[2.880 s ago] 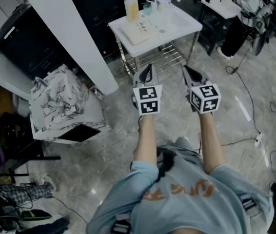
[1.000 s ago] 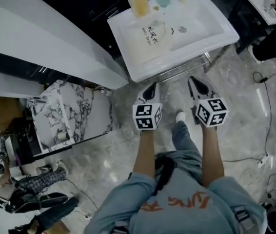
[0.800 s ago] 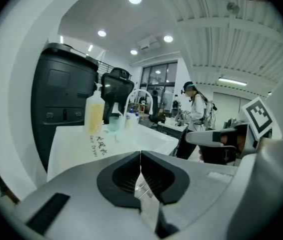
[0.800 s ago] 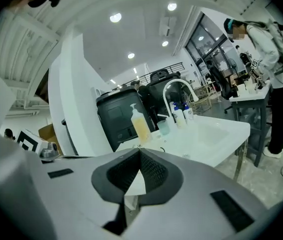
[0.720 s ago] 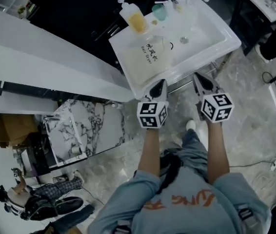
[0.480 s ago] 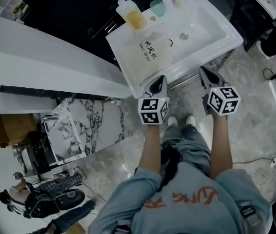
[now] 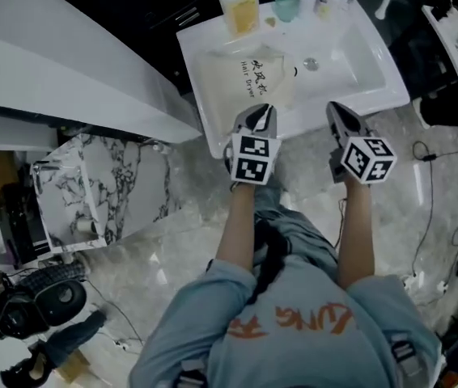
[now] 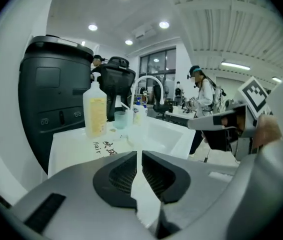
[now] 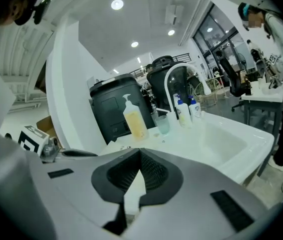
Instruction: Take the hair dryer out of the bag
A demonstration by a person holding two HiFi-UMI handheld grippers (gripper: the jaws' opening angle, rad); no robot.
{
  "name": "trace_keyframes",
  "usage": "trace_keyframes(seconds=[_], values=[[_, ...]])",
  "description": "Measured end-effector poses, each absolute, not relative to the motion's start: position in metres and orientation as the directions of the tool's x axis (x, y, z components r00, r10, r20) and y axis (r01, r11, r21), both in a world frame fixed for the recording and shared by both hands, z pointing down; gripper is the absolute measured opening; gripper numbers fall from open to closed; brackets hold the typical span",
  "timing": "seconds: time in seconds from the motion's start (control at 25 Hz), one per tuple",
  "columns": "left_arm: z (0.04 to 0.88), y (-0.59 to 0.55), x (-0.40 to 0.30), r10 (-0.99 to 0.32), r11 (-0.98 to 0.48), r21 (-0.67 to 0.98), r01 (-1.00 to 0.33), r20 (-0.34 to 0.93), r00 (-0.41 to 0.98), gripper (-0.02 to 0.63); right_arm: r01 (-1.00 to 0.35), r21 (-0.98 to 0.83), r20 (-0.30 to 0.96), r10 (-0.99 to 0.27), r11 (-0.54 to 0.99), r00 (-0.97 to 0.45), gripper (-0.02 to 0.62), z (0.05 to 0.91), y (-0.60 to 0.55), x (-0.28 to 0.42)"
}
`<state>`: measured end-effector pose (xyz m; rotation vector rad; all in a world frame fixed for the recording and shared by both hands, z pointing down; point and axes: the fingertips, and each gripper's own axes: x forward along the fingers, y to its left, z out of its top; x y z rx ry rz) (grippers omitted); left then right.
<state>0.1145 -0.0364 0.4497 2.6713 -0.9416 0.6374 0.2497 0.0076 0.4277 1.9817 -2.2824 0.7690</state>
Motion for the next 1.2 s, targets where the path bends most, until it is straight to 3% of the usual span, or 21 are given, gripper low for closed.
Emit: trace_keyframes(seconds=[0.16,0.76,0.88,1.04,1.2], values=[[0.470,-0.057,0.140,-0.440,-0.829,0.055,-0.557,0.550,0.710,0.085,-0.929,-0.364,0.345,-0.917,0.063,-0.198,-0.003,0.431,-0.028,0.257],[0.532,-0.115,0.190,-0.271,-0.918,-0.002,-0.396,0.732,0.625,0.091,-0.916,-0.401,0.457,-0.869,-0.009,-0.192,-0.003,0.481,-0.095,0.270],[0.532,-0.119,0.190,-0.237,-0.934,0.013,-0.357,0.724,0.647,0.086,-0.918,-0.397,0.454,-0.870,-0.006,-0.190,-0.003,0.480,-0.099,0.272],[0.529,-0.120,0.183,-0.210,-0.938,0.046,-0.343,0.712,0.670,0.011,-0.920,-0.390,0.468,-0.868,-0.032,-0.169,-0.003,0.483,-0.094,0.280],[0.513,-0.122,0.161,-0.230,-0.928,0.054,-0.368,0.693,0.683,0.009,-0.932,-0.362,0.472,-0.866,-0.020,-0.165,-0.003,0.473,-0.097,0.279]])
